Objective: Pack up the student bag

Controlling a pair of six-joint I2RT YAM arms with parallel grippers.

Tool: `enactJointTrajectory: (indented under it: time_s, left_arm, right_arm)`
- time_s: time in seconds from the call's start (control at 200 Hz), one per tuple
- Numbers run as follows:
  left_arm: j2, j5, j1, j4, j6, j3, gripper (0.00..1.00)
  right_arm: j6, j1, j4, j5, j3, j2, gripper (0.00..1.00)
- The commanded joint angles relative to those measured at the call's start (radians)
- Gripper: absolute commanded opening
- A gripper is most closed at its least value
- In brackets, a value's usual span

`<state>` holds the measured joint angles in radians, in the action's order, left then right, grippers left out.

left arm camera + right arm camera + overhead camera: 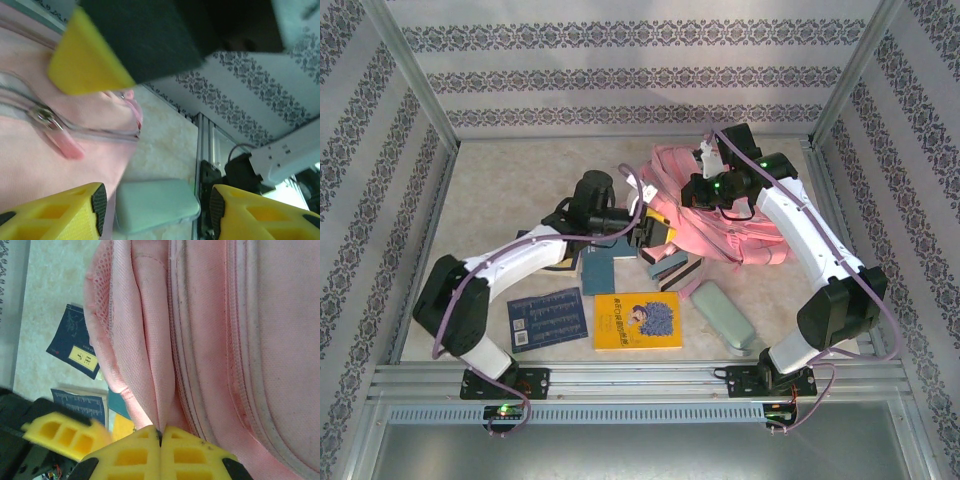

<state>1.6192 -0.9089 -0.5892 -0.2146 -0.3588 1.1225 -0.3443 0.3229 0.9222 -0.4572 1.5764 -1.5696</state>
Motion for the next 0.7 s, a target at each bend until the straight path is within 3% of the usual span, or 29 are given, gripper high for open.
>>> enactJointTrajectory:
  time_s: [0.0, 0.12, 0.375, 0.694]
  left_arm:
    - [0.068, 0.017, -0.003, -0.115, -0.107, 0.049, 0.58]
    - [0.127, 0.028, -0.003, -0.098, -0.128, 0.091, 0.57]
    - [0.142, 0.197, -0.001, 0.115, -0.014, 0.163, 0.55]
    - [0.183, 0.468, -0.061, 0.405, 0.162, 0.310, 0.40]
  right_arm:
    - [-0.029, -0.004, -0.084, -0.059, 0.014, 0.046, 0.00]
    - [-0.055, -0.008, -0.104, -0.088, 0.004, 0.052, 0.00]
    - [-0.085, -0.010, -0.120, -0.113, 0.001, 0.057, 0.00]
    - [-0.162, 0.022, -0.188, -0.122, -0.009, 0.049, 0.00]
